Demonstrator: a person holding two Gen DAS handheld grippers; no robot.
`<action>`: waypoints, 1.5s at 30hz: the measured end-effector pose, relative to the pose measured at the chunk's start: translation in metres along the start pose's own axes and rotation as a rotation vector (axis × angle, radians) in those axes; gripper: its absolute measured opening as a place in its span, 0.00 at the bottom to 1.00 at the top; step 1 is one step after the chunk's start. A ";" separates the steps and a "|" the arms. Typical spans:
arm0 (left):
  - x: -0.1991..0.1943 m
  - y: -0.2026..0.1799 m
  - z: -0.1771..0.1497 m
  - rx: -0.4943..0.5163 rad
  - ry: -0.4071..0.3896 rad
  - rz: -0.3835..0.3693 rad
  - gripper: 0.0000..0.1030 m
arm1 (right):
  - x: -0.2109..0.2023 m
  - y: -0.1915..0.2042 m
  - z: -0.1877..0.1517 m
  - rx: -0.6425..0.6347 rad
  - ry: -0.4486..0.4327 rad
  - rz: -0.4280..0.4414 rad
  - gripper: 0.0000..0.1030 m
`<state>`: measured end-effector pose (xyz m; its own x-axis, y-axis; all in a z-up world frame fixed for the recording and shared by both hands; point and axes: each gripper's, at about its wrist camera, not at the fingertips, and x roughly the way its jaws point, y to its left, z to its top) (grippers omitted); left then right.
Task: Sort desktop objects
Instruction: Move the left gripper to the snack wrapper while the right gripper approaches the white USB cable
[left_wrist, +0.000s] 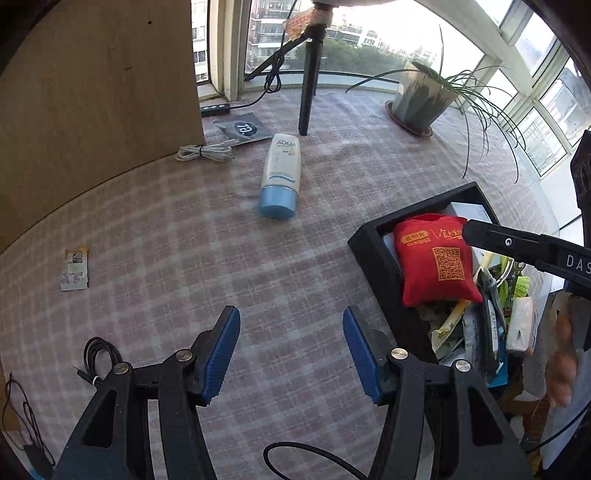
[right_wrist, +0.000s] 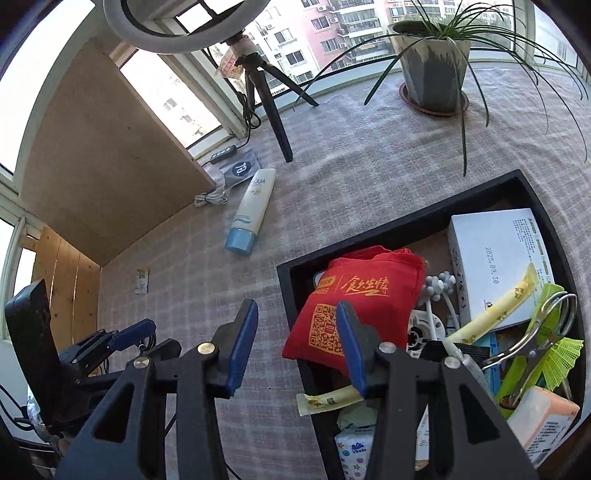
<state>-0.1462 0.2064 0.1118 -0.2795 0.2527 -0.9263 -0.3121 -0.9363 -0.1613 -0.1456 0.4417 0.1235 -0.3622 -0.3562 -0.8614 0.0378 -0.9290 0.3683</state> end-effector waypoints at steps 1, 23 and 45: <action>0.001 0.013 -0.001 -0.027 0.004 0.009 0.54 | 0.006 0.009 0.003 -0.029 0.007 0.002 0.42; 0.025 0.225 0.009 -0.312 0.080 0.194 0.61 | 0.158 0.163 0.097 -0.605 0.175 -0.023 0.54; 0.106 0.276 0.065 -0.263 0.140 0.178 0.69 | 0.253 0.181 0.147 -0.752 0.222 -0.020 0.54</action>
<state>-0.3209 -0.0090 -0.0085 -0.1760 0.0611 -0.9825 -0.0202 -0.9981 -0.0584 -0.3671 0.1987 0.0239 -0.1775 -0.2763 -0.9445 0.6827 -0.7259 0.0840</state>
